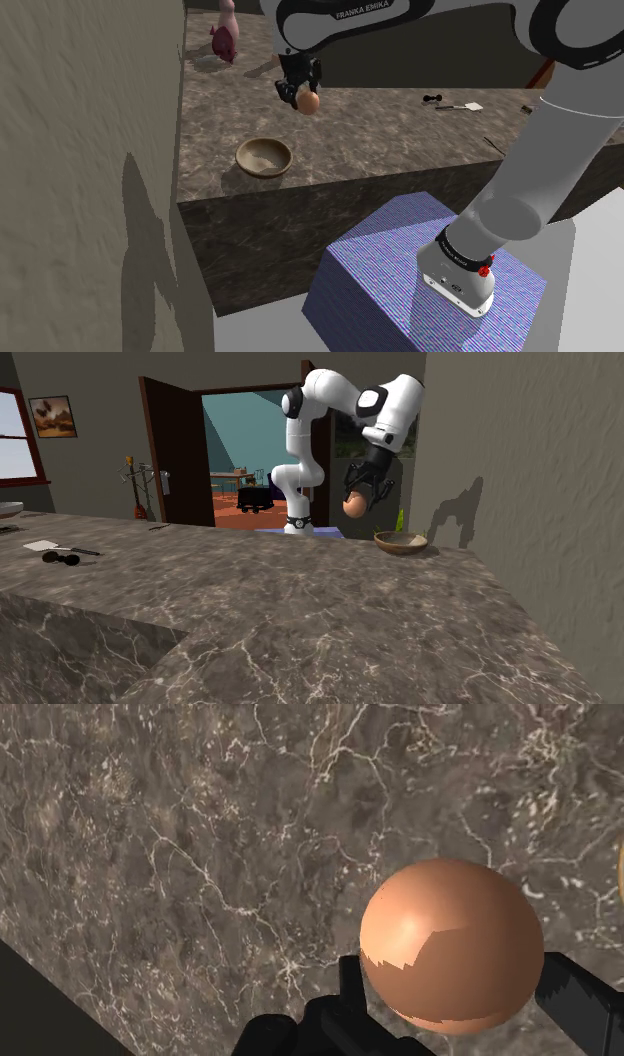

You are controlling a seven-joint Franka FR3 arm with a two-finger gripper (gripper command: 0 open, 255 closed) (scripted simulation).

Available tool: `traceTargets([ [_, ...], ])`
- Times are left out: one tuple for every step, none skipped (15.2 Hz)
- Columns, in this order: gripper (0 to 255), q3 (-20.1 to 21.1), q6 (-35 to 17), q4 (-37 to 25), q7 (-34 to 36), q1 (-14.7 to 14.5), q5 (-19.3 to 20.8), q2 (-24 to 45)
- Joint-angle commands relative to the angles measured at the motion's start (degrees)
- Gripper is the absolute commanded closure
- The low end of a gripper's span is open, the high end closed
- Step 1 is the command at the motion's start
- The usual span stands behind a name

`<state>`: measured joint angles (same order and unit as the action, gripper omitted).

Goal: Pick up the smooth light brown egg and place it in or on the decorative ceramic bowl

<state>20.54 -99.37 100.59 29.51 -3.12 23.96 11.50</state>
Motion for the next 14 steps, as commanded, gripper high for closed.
traceTargets([
  [255, 1.0, 1.6, -2.0, 2.3, -1.7, 0.1, 1.5],
  [255, 1.5, 2.4, -3.1, 3.5, -2.6, 0.1, 2.3],
  [255, 1.9, 3.3, -4.3, 4.6, -3.6, 0.2, 3.1],
  [255, 2.4, 4.2, -5.6, 5.7, -4.5, 0.3, 4.0],
  [255, 2.8, 5.1, -7.0, 6.9, -5.5, 0.4, 5.0],
  [255, 3.2, 6.0, -8.4, 8.0, -6.6, 0.5, 6.0],
  [255, 3.6, 7.0, -10.0, 9.1, -7.6, 0.7, 7.1],
  [255, 4.0, 8.0, -11.6, 10.1, -8.7, 0.9, 8.2],
  [255, 4.3, 9.0, -13.3, 11.2, -9.9, 1.1, 9.4],
  [255, 4.6, 10.1, -15.2, 12.2, -11.0, 1.3, 10.7],
  [255, 5.0, 11.6, -18.1, 13.6, -12.8, 1.7, 12.6],
  [255, 4.9, 11.0, -17.4, 13.9, -12.7, 1.7, 12.7],
  [255, 4.9, 10.3, -16.8, 14.1, -12.7, 1.8, 12.8],
  [255, 4.8, 9.6, -16.2, 14.3, -12.6, 1.8, 12.9],
])
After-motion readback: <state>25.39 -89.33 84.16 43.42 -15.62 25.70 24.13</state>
